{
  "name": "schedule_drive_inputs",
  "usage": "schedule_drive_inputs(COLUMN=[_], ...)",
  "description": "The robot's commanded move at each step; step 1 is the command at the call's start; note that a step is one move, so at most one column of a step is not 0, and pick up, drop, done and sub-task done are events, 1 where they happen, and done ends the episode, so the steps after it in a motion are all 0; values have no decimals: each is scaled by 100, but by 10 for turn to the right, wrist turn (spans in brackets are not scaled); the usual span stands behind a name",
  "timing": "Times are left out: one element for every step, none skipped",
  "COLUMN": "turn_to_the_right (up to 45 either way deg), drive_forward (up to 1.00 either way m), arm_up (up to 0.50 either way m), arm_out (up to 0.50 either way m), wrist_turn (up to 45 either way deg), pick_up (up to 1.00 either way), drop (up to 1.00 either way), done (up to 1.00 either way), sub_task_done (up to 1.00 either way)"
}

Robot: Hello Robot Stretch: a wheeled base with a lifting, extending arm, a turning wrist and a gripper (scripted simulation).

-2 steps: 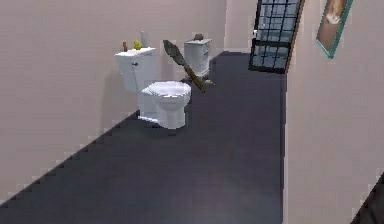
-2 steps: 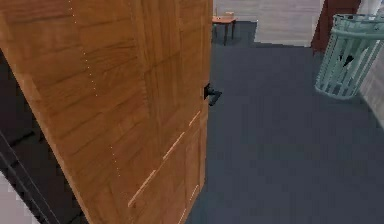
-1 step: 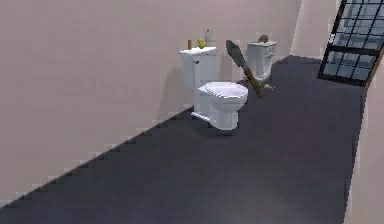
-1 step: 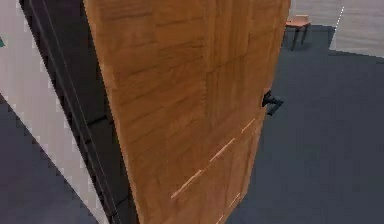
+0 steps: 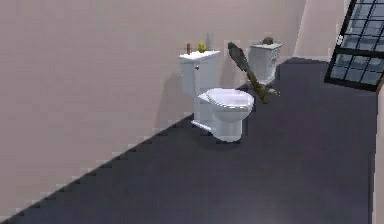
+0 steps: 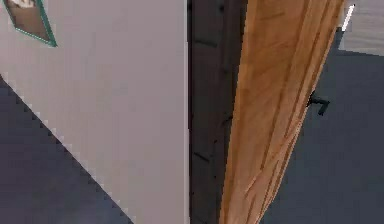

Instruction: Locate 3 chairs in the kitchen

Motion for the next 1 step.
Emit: schedule_drive_inputs(turn_to_the_right=[270], drive_forward=[0], arm_up=[0], arm_out=[0], wrist_turn=[0], pick_up=[0], drop=[0], done=[0], sub_task_done=[0])
